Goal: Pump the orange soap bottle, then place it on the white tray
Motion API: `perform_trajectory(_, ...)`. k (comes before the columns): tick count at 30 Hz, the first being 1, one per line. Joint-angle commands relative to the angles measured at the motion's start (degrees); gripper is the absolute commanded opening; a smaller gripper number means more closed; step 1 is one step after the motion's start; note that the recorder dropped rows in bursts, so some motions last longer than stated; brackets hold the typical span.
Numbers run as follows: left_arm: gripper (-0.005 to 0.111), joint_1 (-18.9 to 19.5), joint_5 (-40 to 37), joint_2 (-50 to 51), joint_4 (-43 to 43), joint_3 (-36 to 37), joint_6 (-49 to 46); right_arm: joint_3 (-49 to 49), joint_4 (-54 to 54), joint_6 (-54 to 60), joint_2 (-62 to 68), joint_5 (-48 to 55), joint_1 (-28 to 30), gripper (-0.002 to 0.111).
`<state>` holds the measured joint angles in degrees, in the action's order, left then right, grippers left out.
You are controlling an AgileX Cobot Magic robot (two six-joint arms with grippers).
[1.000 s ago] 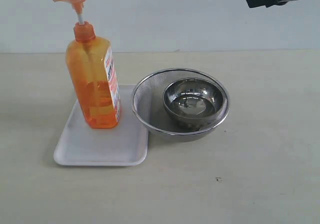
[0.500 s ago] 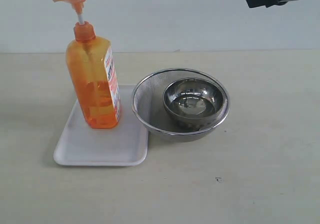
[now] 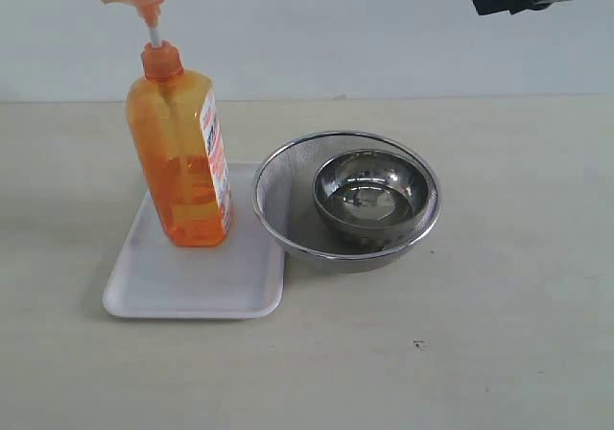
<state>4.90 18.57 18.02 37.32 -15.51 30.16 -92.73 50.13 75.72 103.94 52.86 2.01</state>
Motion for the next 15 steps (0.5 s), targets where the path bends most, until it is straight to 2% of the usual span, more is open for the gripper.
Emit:
perform_trajectory(1, 0.005, -0.3, 1.3, -0.3, -23.7, 2.9, -26.5, 0.1, 0.4, 0.0, -0.7, -0.3, 0.3, 0.0)
perform_trajectory(3, 0.005, -0.3, 2.6, -0.3, -27.8, 4.5, -29.6, 0.1, 0.4, 0.0, -0.7, -0.3, 0.3, 0.0)
perform_trajectory(15, 0.005, -0.3, 5.8, -0.3, -27.9, 11.4, -24.4, 0.1, 0.4, 0.0, -0.7, -0.3, 0.3, 0.0)
